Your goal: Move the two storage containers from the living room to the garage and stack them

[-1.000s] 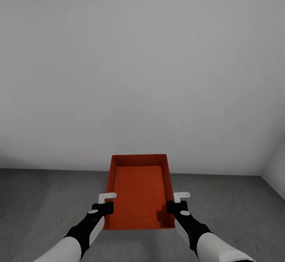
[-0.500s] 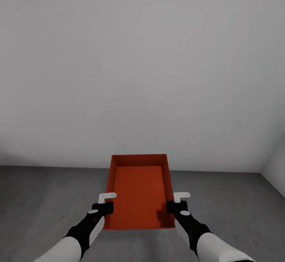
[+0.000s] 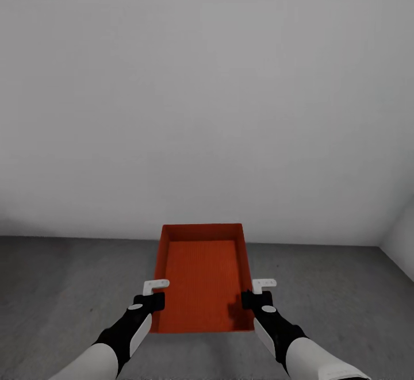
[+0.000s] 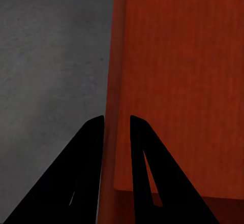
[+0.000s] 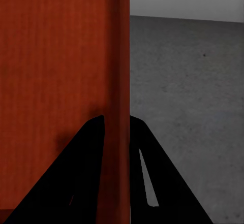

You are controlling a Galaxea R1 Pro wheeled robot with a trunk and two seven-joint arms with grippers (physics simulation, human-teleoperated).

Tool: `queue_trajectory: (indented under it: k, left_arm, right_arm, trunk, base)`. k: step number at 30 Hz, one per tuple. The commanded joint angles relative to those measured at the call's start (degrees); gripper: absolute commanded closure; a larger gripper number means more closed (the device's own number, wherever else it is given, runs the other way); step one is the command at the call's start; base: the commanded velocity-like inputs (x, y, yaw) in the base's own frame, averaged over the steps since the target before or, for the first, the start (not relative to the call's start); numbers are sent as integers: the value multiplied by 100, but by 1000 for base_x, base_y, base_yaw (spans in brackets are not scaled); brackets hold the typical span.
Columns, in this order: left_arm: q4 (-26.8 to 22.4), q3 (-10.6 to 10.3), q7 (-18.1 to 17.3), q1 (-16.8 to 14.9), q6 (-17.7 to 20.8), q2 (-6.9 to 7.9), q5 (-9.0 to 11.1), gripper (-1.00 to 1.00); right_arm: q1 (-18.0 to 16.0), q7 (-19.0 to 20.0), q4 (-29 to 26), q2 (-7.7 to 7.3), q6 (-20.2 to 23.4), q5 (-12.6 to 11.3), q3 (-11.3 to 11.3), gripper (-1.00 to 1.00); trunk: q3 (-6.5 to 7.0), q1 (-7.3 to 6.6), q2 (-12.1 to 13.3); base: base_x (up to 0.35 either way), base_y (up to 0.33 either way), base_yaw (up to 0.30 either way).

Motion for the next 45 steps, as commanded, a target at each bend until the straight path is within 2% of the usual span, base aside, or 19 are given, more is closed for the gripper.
queue_trajectory:
  k: [1,12,45]
  left_arm:
    - [-181,0,79,-5,-168,67,-18,100]
    - [-181,-3,80,-5,-170,67,-16,100]
    - [-181,-3,80,-5,-168,67,-20,100]
  right_arm:
    - [-3,-44,25,-7,-10,-57,69,100]
    - [-5,-45,25,-7,-10,-57,68,100]
    - [-6,-45,25,-7,-5,-57,63,100]
  trunk:
    - [-39,24,-53]
    - [-338,266,-494]
    - [-644,266,-494]
  base:
    - [0,0,0]
    - [0,0,0]
    - [0,0,0]
